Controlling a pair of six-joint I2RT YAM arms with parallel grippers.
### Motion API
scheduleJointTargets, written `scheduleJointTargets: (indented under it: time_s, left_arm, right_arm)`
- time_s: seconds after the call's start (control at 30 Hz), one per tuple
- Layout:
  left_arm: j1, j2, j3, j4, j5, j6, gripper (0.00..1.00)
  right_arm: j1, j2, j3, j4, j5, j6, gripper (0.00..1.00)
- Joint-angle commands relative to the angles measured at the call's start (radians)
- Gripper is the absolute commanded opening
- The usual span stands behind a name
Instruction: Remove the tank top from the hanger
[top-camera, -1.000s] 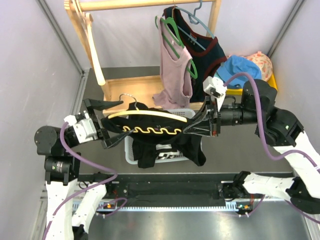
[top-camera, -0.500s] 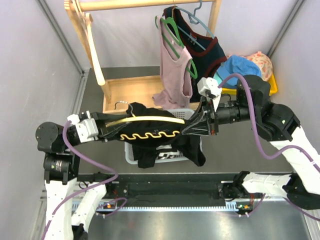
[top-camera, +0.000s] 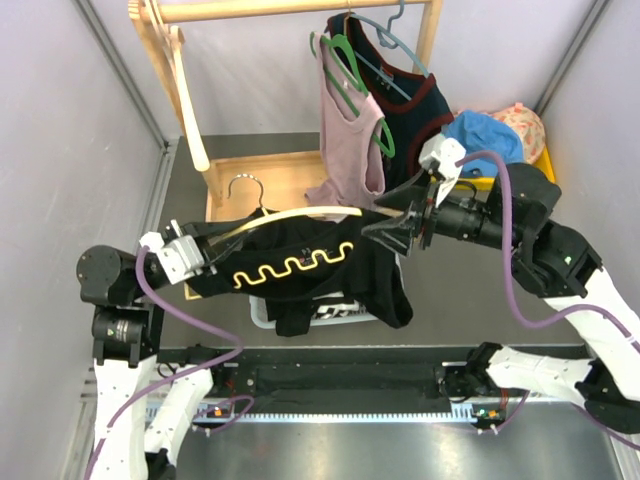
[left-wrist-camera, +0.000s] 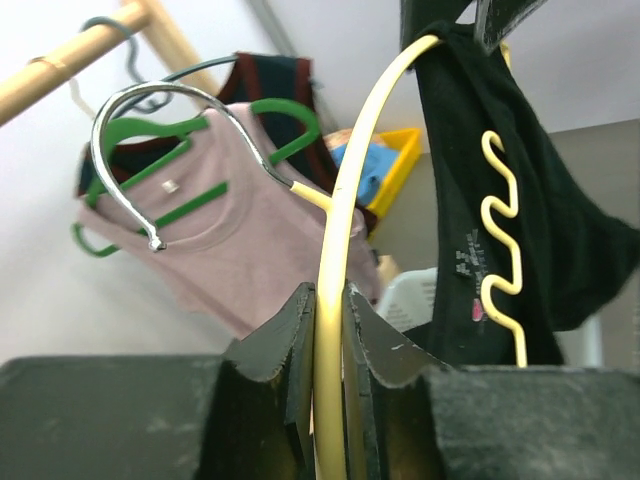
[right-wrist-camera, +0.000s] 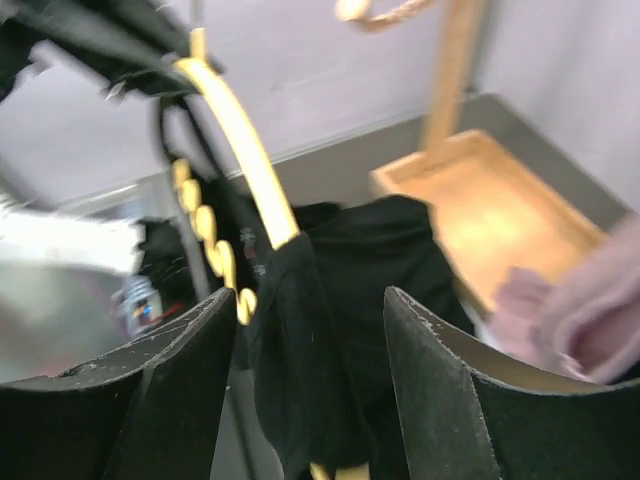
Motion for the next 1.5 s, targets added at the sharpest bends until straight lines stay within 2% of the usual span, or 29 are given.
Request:
scheduleJointTargets:
  time_s: [0.0,0.07,0.23,0.37,0.57,0.73,1.0,1.1,1.13,1.3,1.47]
  left_arm:
    - [0.001,-0.033,-0.078,0.198,-0.158,0.1,0.01]
    - [0.001,-0.037,-0.097,0.214,-0.161,0.143,0.01]
    - [0.001,0.006,-0.065,0.214,-0.229,0.129,0.0]
    - [0.001,0.021,-0.037,0.206,-0.246,0.098,0.0]
    - [0.001,0.029,-0.032,0.208,-0.261,0.072,0.0]
    - [0.001,0.021,-0.037,0.205,-0.252,0.072,0.0]
    - [0.001,0.015,-0.038,0.183,-0.249,0.069,0.0]
    - [0.001,0.006,-0.048,0.183,-0.243,0.075,0.0]
    - [0.001,0.003,-0.049,0.183,-0.243,0.077,0.0]
    - [0.001,0.0,-0.058,0.183,-0.232,0.075,0.0]
    - [0.001,-0.008,-0.063,0.183,-0.224,0.074,0.0]
  right_arm:
    - [-0.005,-0.029,-0.017,0.12,0.32,0.036,0.63]
    - [-0.005,-0.05,-0.03,0.132,0.36,0.038,0.64]
    - [-0.005,-0.159,-0.137,0.208,0.528,0.079,0.63]
    - [-0.005,-0.237,-0.246,0.261,0.485,0.134,0.53]
    - [-0.005,-0.196,-0.347,0.366,0.37,0.244,0.52]
    - [-0.005,-0.111,-0.338,0.465,0.324,0.281,0.52]
    - [-0.005,-0.021,-0.26,0.521,0.281,0.306,0.39]
    - [-0.005,-0.008,-0.26,0.534,0.276,0.314,0.27]
    - [-0.005,-0.003,-0.261,0.536,0.275,0.317,0.19]
    - [-0.004,-0.001,-0.261,0.528,0.278,0.318,0.0]
    - [-0.007,-0.041,-0.26,0.492,0.357,0.285,0.0]
